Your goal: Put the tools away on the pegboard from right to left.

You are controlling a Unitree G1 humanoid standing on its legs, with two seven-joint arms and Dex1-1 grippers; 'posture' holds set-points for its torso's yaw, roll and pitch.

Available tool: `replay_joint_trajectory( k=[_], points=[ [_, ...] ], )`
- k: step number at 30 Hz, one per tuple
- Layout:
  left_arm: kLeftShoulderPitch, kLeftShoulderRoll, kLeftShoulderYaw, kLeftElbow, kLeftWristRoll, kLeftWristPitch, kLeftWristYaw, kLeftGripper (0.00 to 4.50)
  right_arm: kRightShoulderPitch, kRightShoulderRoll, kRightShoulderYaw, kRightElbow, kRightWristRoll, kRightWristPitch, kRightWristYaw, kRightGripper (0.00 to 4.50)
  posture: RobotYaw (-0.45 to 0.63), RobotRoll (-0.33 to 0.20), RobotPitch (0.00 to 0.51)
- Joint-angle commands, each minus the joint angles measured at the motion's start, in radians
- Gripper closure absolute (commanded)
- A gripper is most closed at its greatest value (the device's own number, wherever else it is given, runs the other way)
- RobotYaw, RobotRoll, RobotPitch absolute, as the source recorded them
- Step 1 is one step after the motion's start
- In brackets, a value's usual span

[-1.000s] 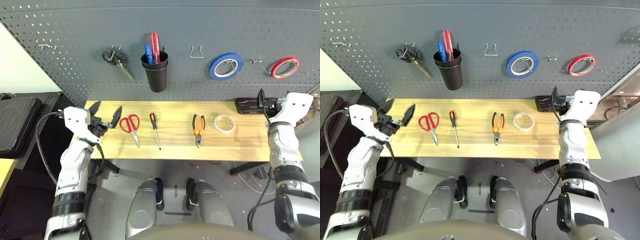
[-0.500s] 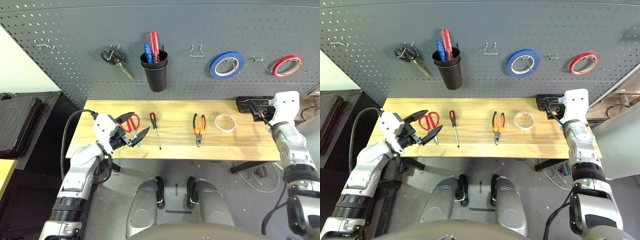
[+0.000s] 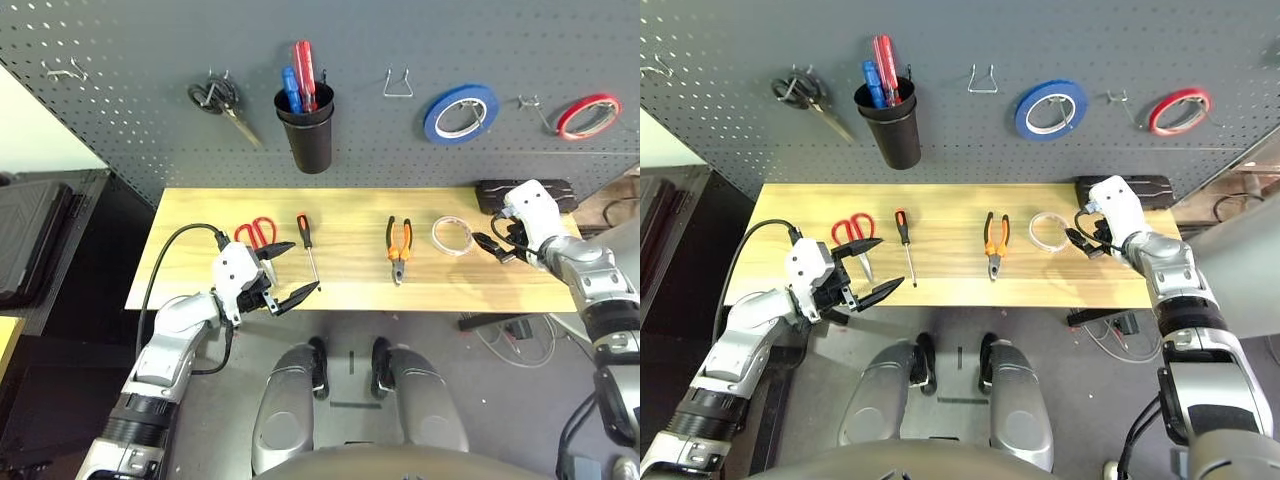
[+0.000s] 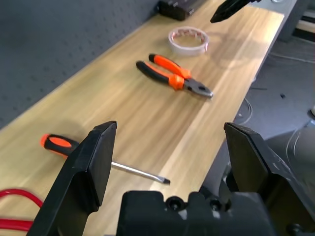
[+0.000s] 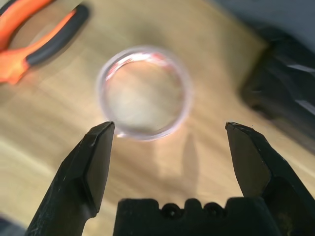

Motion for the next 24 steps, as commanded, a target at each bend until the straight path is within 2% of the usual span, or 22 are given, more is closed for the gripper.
replay_joint_trajectory(
  k=[1,11,18,24],
  points=[
    [0.010,0.010,-0.019,0.007,0.020,-0.008,-0.012,0.03,-0.037,-0.005,0.061,0.072,-0.052,-0.016,0.065,0.00,0.04,0.000,0.304],
    [0.008,0.015,-0.019,0.004,0.047,-0.008,0.004,0.03,-0.208,0.072,0.152,0.323,-0.165,-0.111,0.058,0.00,0.07,0.000,0.313],
    [0.027,0.019,-0.013,-0.031,0.049,0.009,0.016,0.03,-0.249,0.109,0.192,0.440,-0.225,-0.116,0.042,0.00,0.11,0.000,0.318],
    [0.041,0.027,-0.012,-0.048,0.050,0.016,0.026,0.03,-0.247,0.133,0.185,0.491,-0.233,-0.107,0.011,0.00,0.12,0.000,0.319]
  ],
)
